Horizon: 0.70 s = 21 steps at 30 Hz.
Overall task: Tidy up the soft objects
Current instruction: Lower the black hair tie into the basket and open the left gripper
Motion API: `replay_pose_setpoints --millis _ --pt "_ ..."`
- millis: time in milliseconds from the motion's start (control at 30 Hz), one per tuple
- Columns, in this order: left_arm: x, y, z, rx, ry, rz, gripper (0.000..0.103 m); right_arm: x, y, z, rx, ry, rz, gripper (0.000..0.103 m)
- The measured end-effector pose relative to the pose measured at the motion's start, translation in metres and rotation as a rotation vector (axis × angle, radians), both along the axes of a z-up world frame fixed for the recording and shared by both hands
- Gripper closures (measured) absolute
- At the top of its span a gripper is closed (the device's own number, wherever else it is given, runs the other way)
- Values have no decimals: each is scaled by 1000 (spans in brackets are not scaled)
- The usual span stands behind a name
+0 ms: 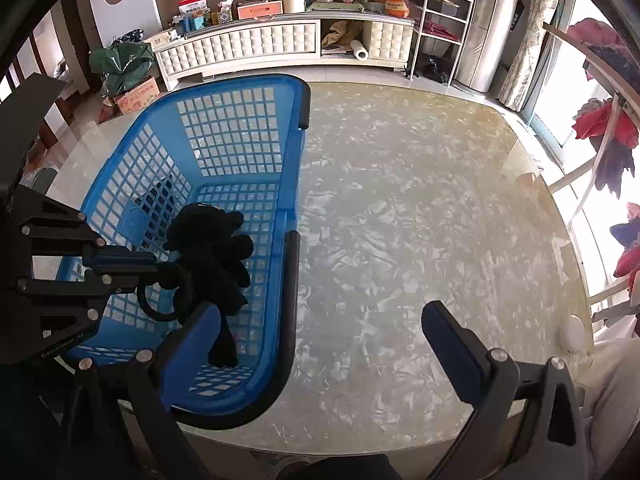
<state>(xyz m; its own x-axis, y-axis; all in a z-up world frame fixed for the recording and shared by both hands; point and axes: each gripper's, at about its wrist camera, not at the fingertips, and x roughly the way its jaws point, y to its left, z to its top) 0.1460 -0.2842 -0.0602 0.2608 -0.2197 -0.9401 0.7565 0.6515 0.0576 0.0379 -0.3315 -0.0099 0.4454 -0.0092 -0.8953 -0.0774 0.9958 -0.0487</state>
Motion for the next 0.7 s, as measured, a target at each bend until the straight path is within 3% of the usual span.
replay_pose_setpoints --millis 133,200,400,700 --pt "3 0 -1 3 4 11 94 -1 1 1 0 -4 6 2" --pt "2 1 0 4 -3 5 75 -1 1 2 -12 -7 6 2" --pt "2 2 13 0 -55 9 53 -2 -2 4 -3 -15 -2 2" --pt "-5 18 49 -31 -174 64 49 -2 1 6 -3 -25 5 2"
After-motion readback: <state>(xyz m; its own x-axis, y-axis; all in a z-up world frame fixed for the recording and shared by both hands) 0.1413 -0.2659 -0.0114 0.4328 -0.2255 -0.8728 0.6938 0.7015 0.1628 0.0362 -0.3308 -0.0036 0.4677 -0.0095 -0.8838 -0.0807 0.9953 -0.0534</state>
